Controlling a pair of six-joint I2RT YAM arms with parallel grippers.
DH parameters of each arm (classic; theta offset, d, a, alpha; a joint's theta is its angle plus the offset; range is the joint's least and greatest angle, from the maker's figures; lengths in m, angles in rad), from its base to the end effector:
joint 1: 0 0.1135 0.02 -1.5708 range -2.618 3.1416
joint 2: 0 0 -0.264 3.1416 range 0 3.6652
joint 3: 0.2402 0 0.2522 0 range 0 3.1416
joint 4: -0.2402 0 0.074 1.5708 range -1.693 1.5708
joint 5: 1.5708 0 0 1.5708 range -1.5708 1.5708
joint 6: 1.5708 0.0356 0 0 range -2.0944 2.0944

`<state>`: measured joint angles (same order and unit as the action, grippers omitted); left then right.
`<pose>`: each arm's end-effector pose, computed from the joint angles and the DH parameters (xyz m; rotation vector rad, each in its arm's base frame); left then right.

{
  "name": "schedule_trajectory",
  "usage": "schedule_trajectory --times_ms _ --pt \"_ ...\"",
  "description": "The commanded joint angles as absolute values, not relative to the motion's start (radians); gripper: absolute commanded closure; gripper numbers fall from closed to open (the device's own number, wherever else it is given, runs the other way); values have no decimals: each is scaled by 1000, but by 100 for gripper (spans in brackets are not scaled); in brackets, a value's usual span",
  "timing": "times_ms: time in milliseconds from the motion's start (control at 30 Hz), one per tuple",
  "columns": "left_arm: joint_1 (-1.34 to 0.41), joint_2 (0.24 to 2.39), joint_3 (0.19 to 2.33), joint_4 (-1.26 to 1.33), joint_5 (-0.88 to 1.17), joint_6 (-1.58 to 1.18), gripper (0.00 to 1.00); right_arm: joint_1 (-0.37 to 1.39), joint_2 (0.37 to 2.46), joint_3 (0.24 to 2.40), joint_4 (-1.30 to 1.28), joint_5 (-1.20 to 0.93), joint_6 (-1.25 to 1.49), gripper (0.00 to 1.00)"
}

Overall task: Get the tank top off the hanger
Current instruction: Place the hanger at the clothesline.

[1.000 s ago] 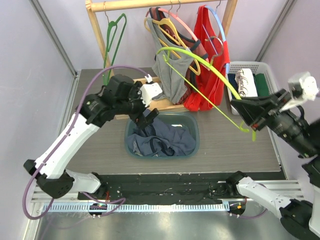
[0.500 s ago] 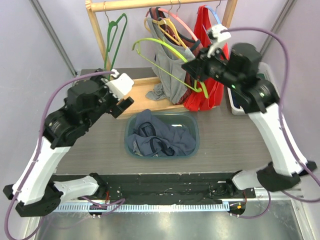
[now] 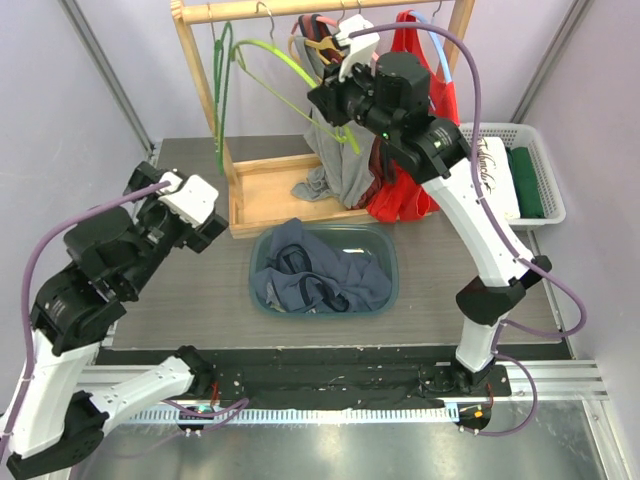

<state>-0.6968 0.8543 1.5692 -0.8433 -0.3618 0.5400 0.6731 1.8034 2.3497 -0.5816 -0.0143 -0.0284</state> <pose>0.0838 -0.0537 0.5047 0.7507 1.5191 0.1898 0.2878 0.2301 0.5451 -0.5706 1.5268 0.5095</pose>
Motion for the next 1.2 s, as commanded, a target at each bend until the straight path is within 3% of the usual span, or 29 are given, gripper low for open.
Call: schedule_trajectory --times_ms 0,433,700,1167 --pt "-692 874 1545 -830 -325 531 0 727 1816 2482 -489 118 -132 99" --pt "-680 856 1503 -857 -287 509 0 742 1851 2434 -382 265 -163 99" --pt "-661 844 1497 -868 -262 499 0 742 1945 2510 -336 261 -137 99" --pt "-658 848 1505 -871 -242 486 0 781 2025 2461 -275 232 -133 99"
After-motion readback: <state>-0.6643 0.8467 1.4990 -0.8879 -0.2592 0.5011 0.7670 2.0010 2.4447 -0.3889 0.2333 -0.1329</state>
